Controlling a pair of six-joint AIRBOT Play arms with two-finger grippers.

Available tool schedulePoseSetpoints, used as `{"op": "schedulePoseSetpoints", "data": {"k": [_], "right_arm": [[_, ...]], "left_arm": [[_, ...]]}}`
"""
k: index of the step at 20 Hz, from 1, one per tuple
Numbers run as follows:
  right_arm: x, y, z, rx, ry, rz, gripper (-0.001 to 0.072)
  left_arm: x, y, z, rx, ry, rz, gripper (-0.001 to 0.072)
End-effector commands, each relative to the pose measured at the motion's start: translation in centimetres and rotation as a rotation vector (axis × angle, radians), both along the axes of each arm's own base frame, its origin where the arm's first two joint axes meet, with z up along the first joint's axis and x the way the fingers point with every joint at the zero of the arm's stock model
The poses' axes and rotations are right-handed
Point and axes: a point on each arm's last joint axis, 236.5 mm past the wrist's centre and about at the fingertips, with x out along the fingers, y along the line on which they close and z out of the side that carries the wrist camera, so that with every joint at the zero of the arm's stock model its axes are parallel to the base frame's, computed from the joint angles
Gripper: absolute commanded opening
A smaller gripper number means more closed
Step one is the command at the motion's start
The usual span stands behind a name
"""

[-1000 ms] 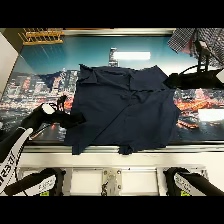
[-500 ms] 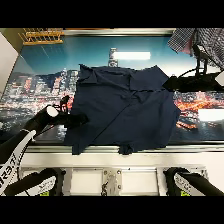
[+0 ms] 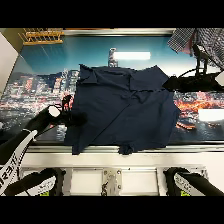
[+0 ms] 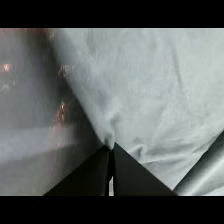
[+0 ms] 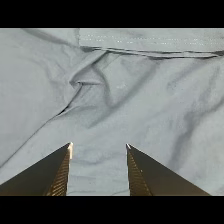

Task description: Fold the clothes and pants, and hang the long-sleeved shirts on hangers.

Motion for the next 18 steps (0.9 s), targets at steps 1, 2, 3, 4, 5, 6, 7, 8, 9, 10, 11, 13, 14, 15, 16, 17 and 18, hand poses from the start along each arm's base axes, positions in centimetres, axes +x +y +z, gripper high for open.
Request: {"op": "schedulePoseSetpoints", "data": {"k": [1, 2, 3, 4, 5, 6, 7, 8, 9, 10, 11, 13, 14, 15, 16, 17, 18], "right_arm": [[0.0, 0.0, 0.0, 0.0, 0.0, 0.0, 0.0371], [0.0, 0.0, 0.0, 0.001, 0.0, 0.0, 0.0371], [0.0, 0.0, 0.0, 0.0, 0.0, 0.0, 0.0371], [0.0, 0.0, 0.0, 0.0, 0.0, 0.001, 0.0371], [0.0, 0.0, 0.0, 0.0, 0.0, 0.0, 0.0371], [0.0, 0.0, 0.0, 0.0, 0.0, 0.0, 0.0371], [0.0, 0.0, 0.0, 0.0, 0.001, 0.0, 0.0371], [0.0, 0.0, 0.0, 0.0, 0.001, 0.0, 0.0371], [0.0, 0.0, 0.0, 0.0, 0.001, 0.0, 0.0371], [0.0, 0.0, 0.0, 0.0, 0.001, 0.0, 0.0371], [0.0, 0.0, 0.0, 0.0, 0.001, 0.0, 0.0371], [0.0, 0.0, 0.0, 0.0, 0.001, 0.0, 0.0371], [0.0, 0.0, 0.0, 0.0, 0.001, 0.0, 0.0371], [0.0, 0.0, 0.0, 0.0, 0.001, 0.0, 0.0371], [0.0, 0.0, 0.0, 0.0, 0.001, 0.0, 0.0371], [0.0, 0.0, 0.0, 0.0, 0.001, 0.0, 0.0371], [0.0, 0.0, 0.0, 0.0, 0.001, 0.0, 0.0371]], "left_arm": [[2.9, 1.2, 2.6, -0.01, -0.06, 0.014, 0.0008], [4.5, 1.9, 4.2, -0.011, -0.106, 0.014, 0.0008], [6.3, 2.8, 5.8, -0.008, -0.159, 0.021, 0.0008], [7.6, 3.5, 7.1, -0.003, -0.2, 0.027, 0.0008], [8.9, 4.3, 8.4, 0.005, -0.248, 0.03, 0.0008], [10.1, 5.1, 9.6, 0.018, -0.294, 0.029, 0.0008], [10.9, 5.8, 10.3, 0.026, -0.321, 0.033, 0.0008], [11.6, 6.3, 10.6, 0.027, -0.327, 0.04, 0.0007], [11.8, 6.5, 10.4, 0.023, -0.312, 0.039, 0.0008], [11.7, 6.4, 9.8, 0.016, -0.282, 0.028, 0.0008], [11.3, 6.1, 8.9, 0.006, -0.239, 0.011, 0.0008], [10.1, 5.9, 6.9, -0.004, -0.154, -0.015, 0.0205], [9.7, 6.3, 6.2, 0.003, -0.119, -0.008, 0.0484], [9.1, 7.0, 6.0, -0.001, -0.088, 0.023, 0.0529], [8.4, 7.8, 6.2, 0.002, -0.074, 0.038, 0.0529], [7.4, 8.8, 6.4, 0.013, -0.065, 0.054, 0.0529], [6.0, 9.9, 6.5, 0.032, -0.059, 0.068, 0.0529]]}}
